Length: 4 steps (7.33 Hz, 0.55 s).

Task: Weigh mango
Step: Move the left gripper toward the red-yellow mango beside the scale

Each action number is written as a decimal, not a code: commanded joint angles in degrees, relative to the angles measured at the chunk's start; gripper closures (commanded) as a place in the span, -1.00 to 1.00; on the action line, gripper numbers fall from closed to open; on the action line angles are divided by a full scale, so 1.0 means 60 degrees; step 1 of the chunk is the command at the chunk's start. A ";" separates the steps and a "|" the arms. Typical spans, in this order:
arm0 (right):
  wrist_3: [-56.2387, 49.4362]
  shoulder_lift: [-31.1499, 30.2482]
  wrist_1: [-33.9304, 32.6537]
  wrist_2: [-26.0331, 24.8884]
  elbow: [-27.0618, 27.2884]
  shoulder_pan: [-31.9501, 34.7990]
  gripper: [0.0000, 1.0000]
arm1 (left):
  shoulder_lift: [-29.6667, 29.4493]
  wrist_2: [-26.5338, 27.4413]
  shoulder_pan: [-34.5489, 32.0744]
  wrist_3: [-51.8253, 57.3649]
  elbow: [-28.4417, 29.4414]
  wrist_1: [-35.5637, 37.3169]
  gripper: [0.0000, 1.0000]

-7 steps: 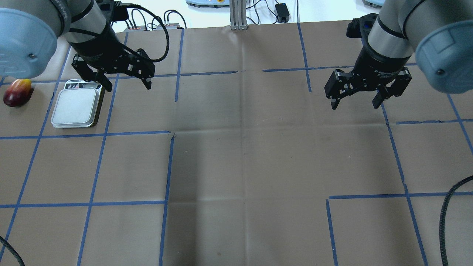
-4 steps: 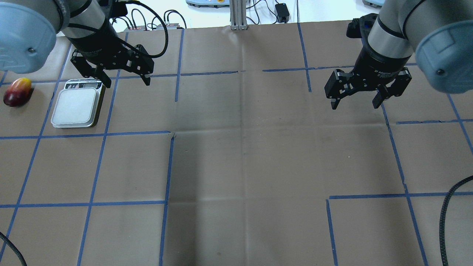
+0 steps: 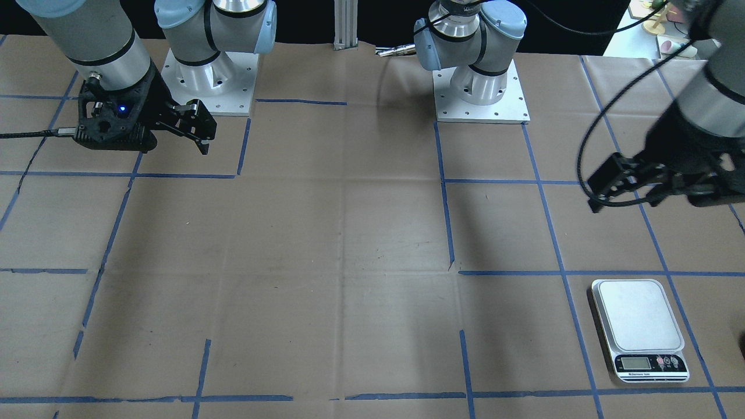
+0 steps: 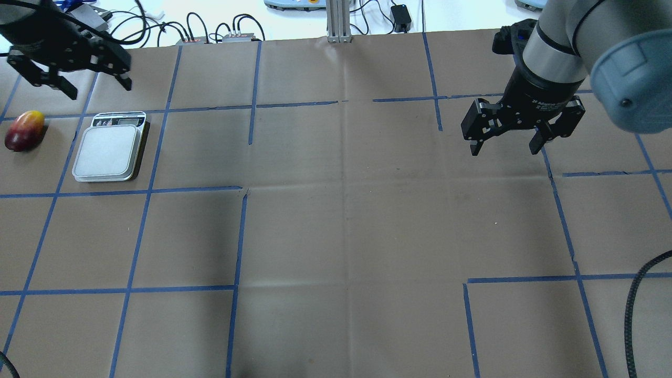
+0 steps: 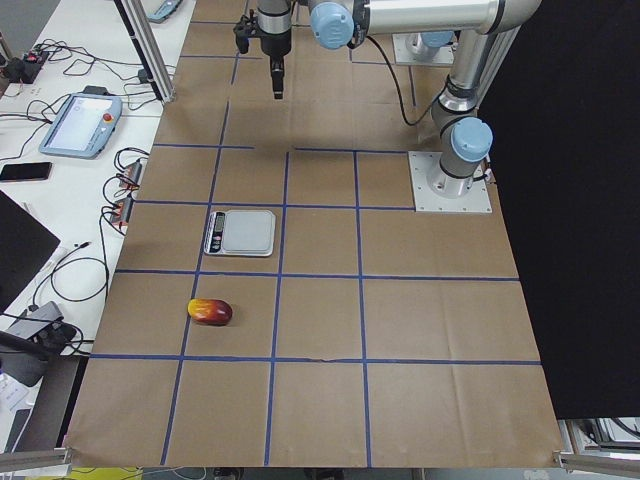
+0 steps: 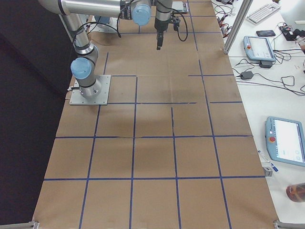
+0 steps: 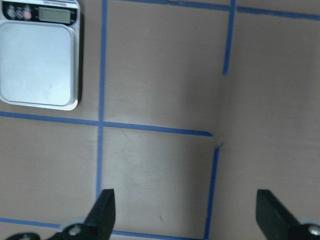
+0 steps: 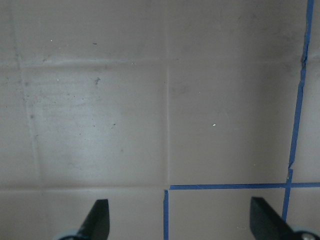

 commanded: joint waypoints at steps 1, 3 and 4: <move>0.0000 0.0000 0.0000 0.0000 0.0000 0.0001 -1.00 | -0.1431 -0.0030 0.1781 0.2256 0.1463 0.0015 -1.00; 0.0000 0.0000 0.0000 0.0000 0.0000 0.0001 -1.00 | -0.3684 0.0000 0.3014 0.4234 0.3687 0.0030 -1.00; 0.0000 0.0000 0.0000 0.0000 0.0000 0.0001 -1.00 | -0.4812 0.0029 0.3353 0.4896 0.4873 0.0131 -1.00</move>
